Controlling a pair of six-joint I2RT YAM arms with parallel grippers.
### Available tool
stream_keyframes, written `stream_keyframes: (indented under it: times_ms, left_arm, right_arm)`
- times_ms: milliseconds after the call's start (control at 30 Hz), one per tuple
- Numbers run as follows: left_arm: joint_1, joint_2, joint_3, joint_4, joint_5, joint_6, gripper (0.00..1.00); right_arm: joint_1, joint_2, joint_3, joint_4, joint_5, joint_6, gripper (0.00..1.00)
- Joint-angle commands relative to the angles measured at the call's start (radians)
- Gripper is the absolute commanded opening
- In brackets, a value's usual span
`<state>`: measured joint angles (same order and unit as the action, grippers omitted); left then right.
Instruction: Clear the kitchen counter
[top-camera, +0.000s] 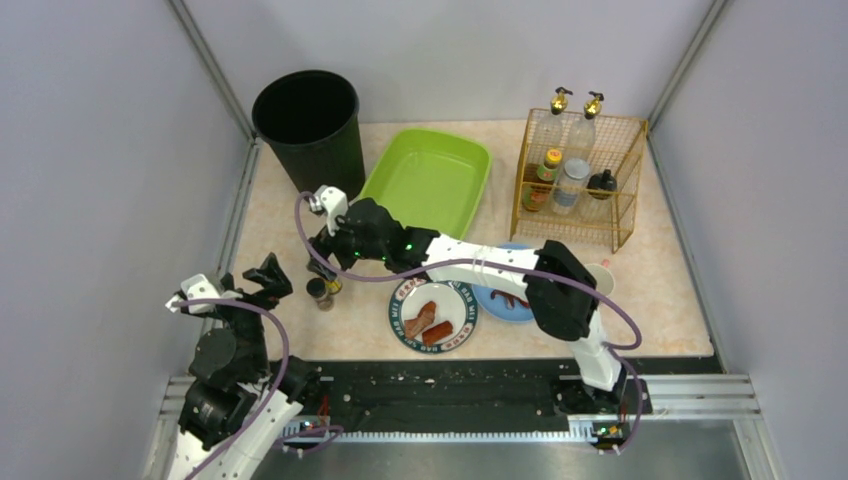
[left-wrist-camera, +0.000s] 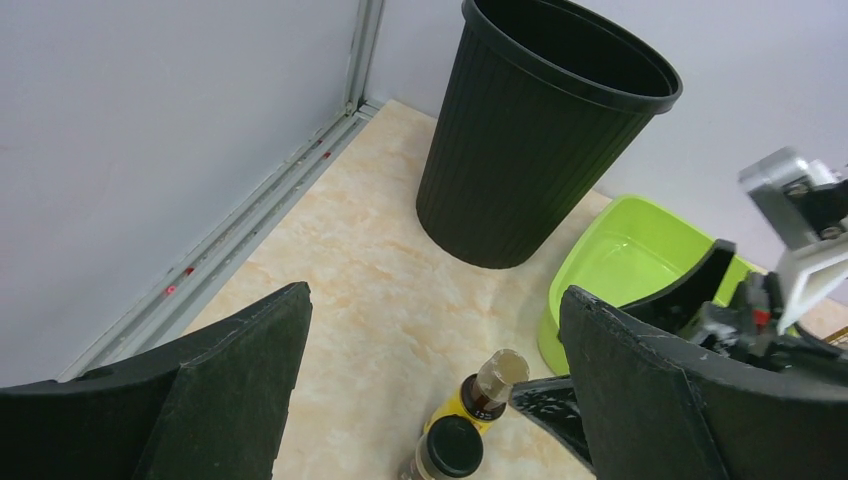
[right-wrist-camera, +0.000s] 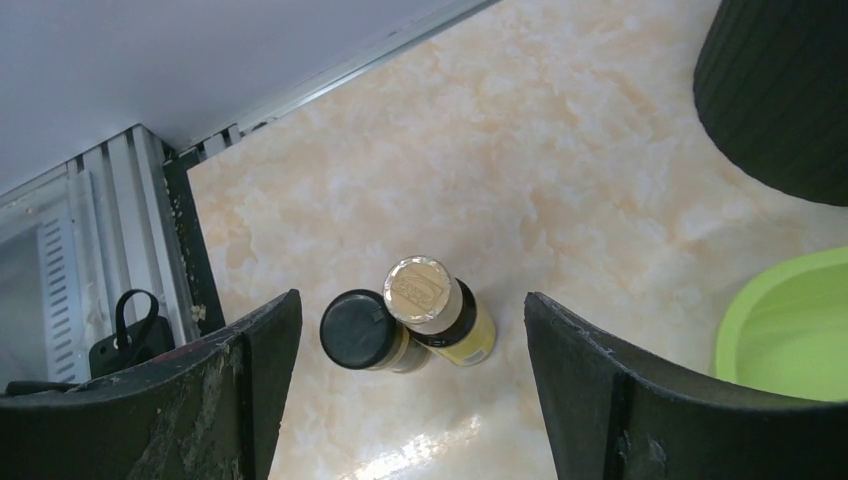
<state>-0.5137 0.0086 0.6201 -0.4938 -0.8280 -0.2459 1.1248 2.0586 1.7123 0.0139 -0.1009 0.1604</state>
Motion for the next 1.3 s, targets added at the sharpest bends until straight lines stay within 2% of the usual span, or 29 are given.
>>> stream_keyframes:
  times_ms: [0, 333, 667, 800, 900, 967, 1267]
  left_arm:
    - [-0.002, -0.122, 0.032, 0.008, -0.013, -0.014, 0.98]
    - [-0.001, -0.121, 0.033, 0.006, -0.010, -0.013, 0.98]
    - [-0.002, -0.122, 0.030, 0.011, 0.003, -0.006, 0.98]
    - [-0.002, -0.122, 0.028, 0.012, 0.004, -0.004, 0.98]
    - [-0.002, -0.121, 0.028, 0.015, 0.008, -0.002, 0.98]
    - [-0.001, -0.122, 0.028, 0.015, 0.007, -0.003, 0.98]
    - [-0.001, -0.122, 0.024, 0.017, 0.010, 0.000, 0.98]
  right_arm:
    - [0.027, 0.049, 0.085, 0.052, -0.005, 0.003, 0.80]
    - [0.037, 0.131, 0.110, 0.088, 0.027, -0.007, 0.76]
    - [0.047, 0.168, 0.119, 0.098, 0.072, -0.040, 0.56]
    - [0.052, 0.171, 0.118, 0.106, 0.090, -0.054, 0.38]
    - [0.056, 0.172, 0.116, 0.110, 0.091, -0.063, 0.21]
    - [0.059, 0.167, 0.115, 0.112, 0.096, -0.071, 0.00]
    - [0.060, 0.029, -0.022, 0.203, 0.175, -0.105, 0.00]
